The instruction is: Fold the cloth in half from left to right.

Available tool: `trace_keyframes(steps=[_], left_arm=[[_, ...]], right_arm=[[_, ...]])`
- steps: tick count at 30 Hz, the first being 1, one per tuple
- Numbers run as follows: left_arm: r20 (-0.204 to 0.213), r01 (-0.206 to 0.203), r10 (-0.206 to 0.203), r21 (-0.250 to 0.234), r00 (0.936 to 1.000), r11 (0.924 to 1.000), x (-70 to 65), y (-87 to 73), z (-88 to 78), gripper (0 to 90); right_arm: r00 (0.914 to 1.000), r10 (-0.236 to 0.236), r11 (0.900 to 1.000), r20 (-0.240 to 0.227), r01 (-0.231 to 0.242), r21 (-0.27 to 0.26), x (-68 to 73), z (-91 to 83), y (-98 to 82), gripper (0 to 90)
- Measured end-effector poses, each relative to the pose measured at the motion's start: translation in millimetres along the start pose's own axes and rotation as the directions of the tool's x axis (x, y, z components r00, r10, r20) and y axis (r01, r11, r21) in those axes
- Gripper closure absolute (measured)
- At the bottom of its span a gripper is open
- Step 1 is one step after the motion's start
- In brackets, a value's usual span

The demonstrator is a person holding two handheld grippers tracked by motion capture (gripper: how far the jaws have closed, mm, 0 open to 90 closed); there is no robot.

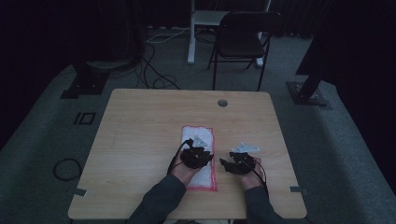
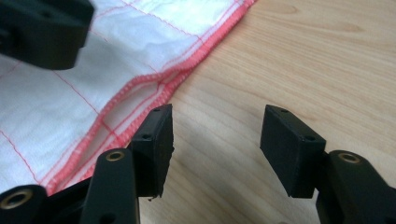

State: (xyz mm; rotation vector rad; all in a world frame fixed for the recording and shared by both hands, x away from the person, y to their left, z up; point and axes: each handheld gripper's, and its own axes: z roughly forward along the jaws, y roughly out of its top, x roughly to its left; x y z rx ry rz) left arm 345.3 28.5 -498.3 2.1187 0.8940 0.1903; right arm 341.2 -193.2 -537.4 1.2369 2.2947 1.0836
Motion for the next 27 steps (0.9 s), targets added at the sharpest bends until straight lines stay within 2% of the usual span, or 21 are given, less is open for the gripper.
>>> trace_keyframes(steps=[6,11,15,18,22,27], left_arm=[[-0.04,0.006,-0.006,0.0,0.9992,1.0,5.9,-21.0,-17.0,75.5],[-0.072,0.03,-0.03,-0.004,0.997,0.9996,14.3,-42.9,-33.1,75.5],[-0.1,0.05,-0.051,-0.014,0.9937,0.9987,22.9,-58.3,-46.6,75.5],[-0.123,0.057,-0.058,-0.009,0.9907,0.9983,27.6,-70.2,-53.9,75.6],[-0.128,0.084,-0.085,-0.01,0.9881,0.9964,33.8,-83.2,-59.9,75.6],[-0.126,0.106,-0.105,-0.007,0.9864,0.9944,36.5,-93.5,-59.1,75.6]], right_arm=[[0.9997,-0.024,0.999,0.006,0.024,-0.021,3.8,3.5,9.4,52.1],[0.9993,-0.032,0.999,0.02,0.032,-0.031,1.4,10.6,18.7,60.9],[0.9994,-0.024,0.999,0.026,0.025,-0.037,-2.0,19.4,25.7,69.1],[0.9997,-0.012,0.999,0.021,0.013,-0.041,-4.7,25.9,32.8,71.9],[0.9991,-0.013,0.999,0.041,0.014,-0.034,-7.6,36.1,46.2,74.4],[0.9985,-0.016,0.999,0.052,0.017,-0.03,-11.2,51.1,63.6,77.1]])
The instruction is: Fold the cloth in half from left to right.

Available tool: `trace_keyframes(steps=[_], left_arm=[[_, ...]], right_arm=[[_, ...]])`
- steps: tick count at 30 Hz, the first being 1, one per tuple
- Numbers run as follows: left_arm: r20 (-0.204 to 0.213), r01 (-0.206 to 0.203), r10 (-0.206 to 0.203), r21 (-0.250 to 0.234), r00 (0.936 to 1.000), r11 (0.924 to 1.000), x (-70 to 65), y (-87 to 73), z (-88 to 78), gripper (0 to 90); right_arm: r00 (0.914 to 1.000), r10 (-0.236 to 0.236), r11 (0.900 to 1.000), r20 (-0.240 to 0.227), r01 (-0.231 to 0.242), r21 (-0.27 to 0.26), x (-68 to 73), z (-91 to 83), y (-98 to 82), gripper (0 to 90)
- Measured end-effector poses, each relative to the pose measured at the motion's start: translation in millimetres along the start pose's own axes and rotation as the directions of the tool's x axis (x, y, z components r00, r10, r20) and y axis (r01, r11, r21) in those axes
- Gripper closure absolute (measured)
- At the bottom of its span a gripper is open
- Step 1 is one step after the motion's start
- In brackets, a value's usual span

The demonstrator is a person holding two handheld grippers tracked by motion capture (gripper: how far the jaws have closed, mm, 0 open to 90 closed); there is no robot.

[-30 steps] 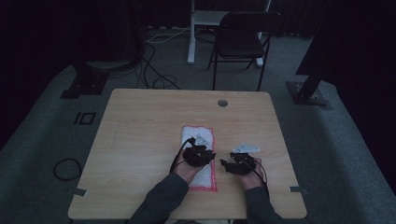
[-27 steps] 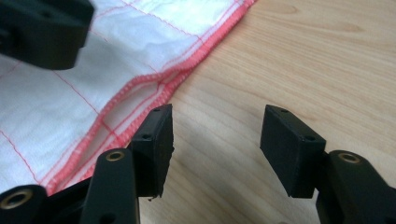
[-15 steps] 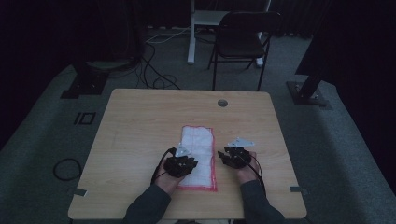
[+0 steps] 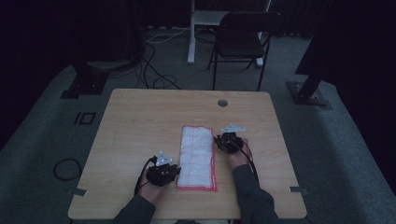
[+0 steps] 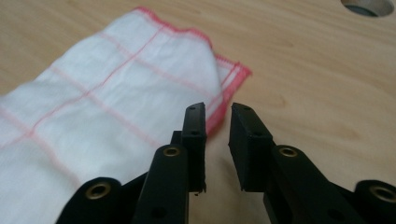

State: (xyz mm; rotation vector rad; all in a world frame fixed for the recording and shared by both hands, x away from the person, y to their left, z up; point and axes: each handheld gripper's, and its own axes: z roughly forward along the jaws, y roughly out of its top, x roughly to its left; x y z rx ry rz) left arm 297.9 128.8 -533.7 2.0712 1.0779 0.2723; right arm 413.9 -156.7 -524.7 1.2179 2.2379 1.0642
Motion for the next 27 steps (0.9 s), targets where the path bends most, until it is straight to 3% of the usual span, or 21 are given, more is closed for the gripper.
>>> trace_keyframes(steps=[5,9,10,14,18,27], left_arm=[[-0.003,0.01,-0.01,0.0,0.9999,0.9999,2.4,-3.2,-1.3,75.6],[-0.003,0.013,-0.013,0.004,0.9999,0.9999,3.1,-5.5,-1.1,75.6],[-0.004,0.013,-0.013,0.006,0.9999,0.9999,3.2,-5.9,-0.5,75.6],[-0.001,0.014,-0.014,0.01,0.9999,0.9998,2.8,-6.5,1.6,75.5],[0.001,0.016,-0.016,0.01,0.9999,0.9998,2.7,-6.8,1.8,75.5],[0.005,0.019,-0.019,0.008,0.9998,0.9998,3.4,-6.7,2.1,75.5]], right_arm=[[0.9994,-0.011,1.0,0.034,0.01,0.003,-2.5,17.9,14.2,80.1],[0.9967,0.074,0.997,0.033,-0.075,0.002,-12.6,27.2,23.4,80.5],[0.9966,0.074,0.997,0.037,-0.074,0.007,-13.4,28.9,25.6,80.5],[0.9981,0.032,0.998,0.052,-0.035,0.049,-13.3,38.2,30.9,78.8],[0.9995,0.002,0.996,0.031,-0.004,0.087,-10.4,46.8,31.6,75.4],[0.997,-0.054,0.997,-0.055,0.057,0.057,3.5,43.0,34.2,58.4]])
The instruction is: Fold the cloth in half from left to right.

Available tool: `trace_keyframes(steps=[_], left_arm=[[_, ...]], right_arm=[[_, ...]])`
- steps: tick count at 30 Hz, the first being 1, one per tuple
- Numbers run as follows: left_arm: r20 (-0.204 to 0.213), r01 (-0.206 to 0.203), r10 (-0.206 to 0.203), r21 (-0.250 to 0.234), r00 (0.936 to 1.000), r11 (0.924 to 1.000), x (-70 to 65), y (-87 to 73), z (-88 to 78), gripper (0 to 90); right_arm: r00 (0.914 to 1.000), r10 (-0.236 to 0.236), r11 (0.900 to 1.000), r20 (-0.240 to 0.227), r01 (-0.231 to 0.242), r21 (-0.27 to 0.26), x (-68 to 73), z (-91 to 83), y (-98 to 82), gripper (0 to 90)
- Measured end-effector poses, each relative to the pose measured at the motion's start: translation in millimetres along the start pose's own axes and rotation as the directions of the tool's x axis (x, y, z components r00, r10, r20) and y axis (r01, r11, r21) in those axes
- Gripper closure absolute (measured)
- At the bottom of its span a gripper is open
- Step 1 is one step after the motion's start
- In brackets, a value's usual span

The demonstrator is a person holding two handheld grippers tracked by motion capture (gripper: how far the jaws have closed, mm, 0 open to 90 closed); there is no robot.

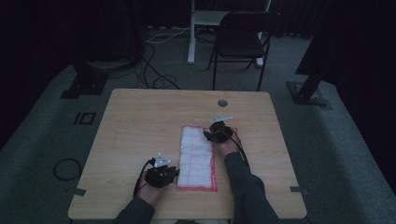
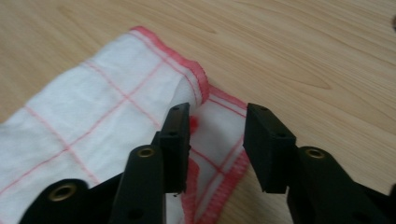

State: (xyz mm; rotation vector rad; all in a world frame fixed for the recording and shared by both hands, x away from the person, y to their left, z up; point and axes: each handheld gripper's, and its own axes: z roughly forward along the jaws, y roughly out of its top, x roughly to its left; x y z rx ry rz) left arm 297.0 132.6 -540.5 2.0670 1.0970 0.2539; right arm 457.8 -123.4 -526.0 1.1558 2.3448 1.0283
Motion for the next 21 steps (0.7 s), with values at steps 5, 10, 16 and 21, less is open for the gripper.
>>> trace_keyframes(steps=[5,10,16,21], left_arm=[[0.002,0.001,-0.001,-0.001,1.0,1.0,0.1,-0.1,0.1,75.4],[0.003,0.002,-0.002,-0.002,1.0,1.0,0.0,-0.2,0.1,75.0],[0.004,0.003,-0.003,-0.002,1.0,1.0,-0.2,-0.2,0.2,74.6],[0.005,0.002,-0.002,-0.002,1.0,1.0,-0.2,0.0,0.4,74.6]], right_arm=[[0.9986,-0.025,1.0,-0.046,0.026,0.013,6.9,3.8,-0.1,55.1],[0.9963,-0.024,0.999,-0.083,0.026,0.03,8.0,7.5,-1.4,71.0],[0.9978,-0.066,0.998,-0.008,0.066,0.015,5.5,-1.7,3.4,90.0],[0.9982,-0.01,1.0,0.059,0.012,-0.028,-10.5,-14.9,5.1,90.0]])
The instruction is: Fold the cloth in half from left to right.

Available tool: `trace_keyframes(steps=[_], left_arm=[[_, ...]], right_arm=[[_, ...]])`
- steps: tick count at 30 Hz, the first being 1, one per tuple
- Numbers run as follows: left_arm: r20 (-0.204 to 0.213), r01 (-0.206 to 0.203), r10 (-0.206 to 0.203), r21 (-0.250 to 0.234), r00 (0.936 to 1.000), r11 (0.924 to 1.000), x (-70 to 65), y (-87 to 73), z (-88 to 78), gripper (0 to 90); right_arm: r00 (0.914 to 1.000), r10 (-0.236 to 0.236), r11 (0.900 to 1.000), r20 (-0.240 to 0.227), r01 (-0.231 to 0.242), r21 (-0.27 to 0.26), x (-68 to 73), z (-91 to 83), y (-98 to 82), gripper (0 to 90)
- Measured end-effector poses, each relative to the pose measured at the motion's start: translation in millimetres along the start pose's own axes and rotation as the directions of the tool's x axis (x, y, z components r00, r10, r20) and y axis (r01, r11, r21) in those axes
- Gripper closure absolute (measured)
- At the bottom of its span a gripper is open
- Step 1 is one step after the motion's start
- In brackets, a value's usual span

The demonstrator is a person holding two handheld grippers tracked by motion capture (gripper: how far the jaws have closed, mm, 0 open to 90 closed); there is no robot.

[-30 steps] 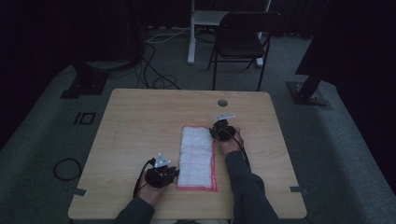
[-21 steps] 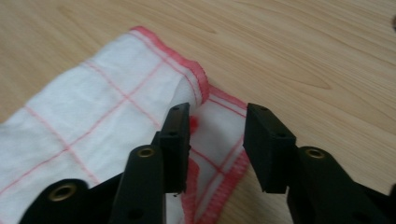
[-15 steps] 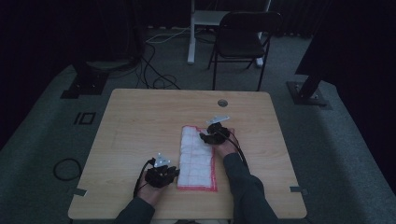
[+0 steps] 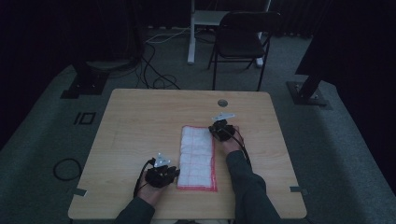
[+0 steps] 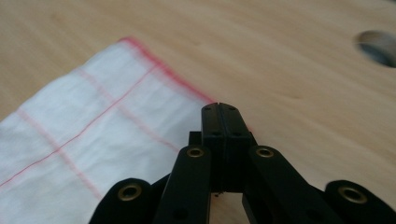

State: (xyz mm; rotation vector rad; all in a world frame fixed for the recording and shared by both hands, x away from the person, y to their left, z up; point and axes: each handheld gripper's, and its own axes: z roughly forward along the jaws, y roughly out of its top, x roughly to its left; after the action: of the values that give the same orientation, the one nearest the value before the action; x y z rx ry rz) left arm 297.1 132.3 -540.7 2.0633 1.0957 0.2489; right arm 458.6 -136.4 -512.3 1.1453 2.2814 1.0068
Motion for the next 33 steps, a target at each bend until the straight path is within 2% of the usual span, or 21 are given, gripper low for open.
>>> trace_keyframes(steps=[2,4,10,18,24,28,33], left_arm=[[0.001,0.001,-0.001,0.0,1.0,1.0,0.0,0.1,0.1,74.4],[-0.001,0.001,-0.001,0.0,1.0,1.0,-0.2,0.2,0.2,74.1],[-0.013,0.013,-0.013,-0.001,0.9998,0.9999,3.1,2.2,0.7,72.5],[-0.035,0.011,-0.012,-0.02,0.9993,0.9997,11.3,10.1,4.4,72.5],[-0.056,0.017,-0.019,-0.044,0.9982,0.9989,24.0,27.4,11.5,71.3],[-0.063,0.031,-0.033,-0.046,0.9975,0.9985,33.5,40.3,15.8,71.3],[-0.074,0.02,-0.025,-0.064,0.9969,0.9977,38.4,54.8,21.1,70.8]], right_arm=[[0.9997,0.016,1.0,0.018,-0.016,-0.016,-3.7,-3.4,0.6,90.0],[0.9991,0.041,0.999,0.01,-0.04,-0.023,-6.0,-4.3,0.8,83.4],[0.999,0.044,0.999,0.006,-0.044,-0.019,-3.7,-4.8,-2.1,70.2],[0.9982,0.06,0.998,-0.001,-0.06,-0.017,-3.5,-7.8,-13.5,64.9],[0.9964,0.084,0.996,-0.01,-0.084,-0.018,-4.7,-18.2,-24.4,61.0],[0.9964,0.08,0.997,-0.028,-0.08,-0.014,-0.2,-20.8,-30.7,59.8],[0.9968,0.074,0.997,-0.03,-0.074,-0.006,3.3,-20.3,-33.2,58.5]])
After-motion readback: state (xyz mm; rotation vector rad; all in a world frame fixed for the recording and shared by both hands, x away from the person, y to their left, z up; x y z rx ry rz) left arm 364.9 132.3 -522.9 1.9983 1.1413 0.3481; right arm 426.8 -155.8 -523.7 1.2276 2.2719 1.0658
